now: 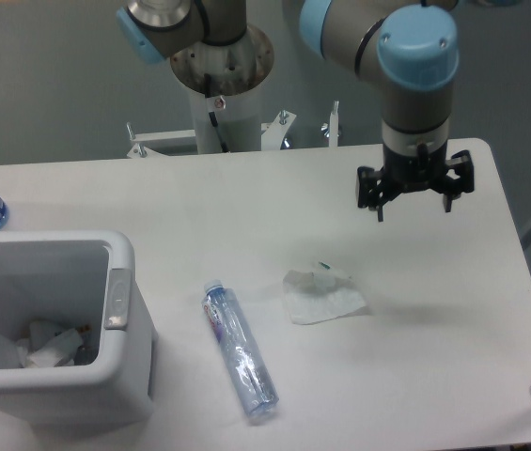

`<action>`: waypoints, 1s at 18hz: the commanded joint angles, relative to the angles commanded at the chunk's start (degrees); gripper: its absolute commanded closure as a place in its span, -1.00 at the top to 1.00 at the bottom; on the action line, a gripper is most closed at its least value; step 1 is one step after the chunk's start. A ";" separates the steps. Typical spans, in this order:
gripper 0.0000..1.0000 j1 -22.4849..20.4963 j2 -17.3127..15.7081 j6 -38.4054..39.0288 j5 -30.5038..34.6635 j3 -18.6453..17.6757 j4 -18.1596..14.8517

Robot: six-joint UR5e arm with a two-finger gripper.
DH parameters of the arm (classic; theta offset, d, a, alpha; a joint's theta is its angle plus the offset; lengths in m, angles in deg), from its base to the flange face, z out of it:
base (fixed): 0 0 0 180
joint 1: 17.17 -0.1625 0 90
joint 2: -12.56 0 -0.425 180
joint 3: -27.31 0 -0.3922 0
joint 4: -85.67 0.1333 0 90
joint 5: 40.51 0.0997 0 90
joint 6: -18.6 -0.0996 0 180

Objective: Place the trash in the trash can
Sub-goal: 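Lower the open gripper toward the crumpled white tissue on the table, then close the gripper on the white tissue and lift it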

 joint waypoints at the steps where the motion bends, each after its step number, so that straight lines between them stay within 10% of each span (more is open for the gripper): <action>1: 1.00 1.05 0.18 2.74 -0.09 -0.80 0.36; 11: 1.00 6.33 10.11 14.09 -5.28 -4.05 6.58; 18: 1.00 8.79 10.38 14.89 -3.17 -7.92 7.39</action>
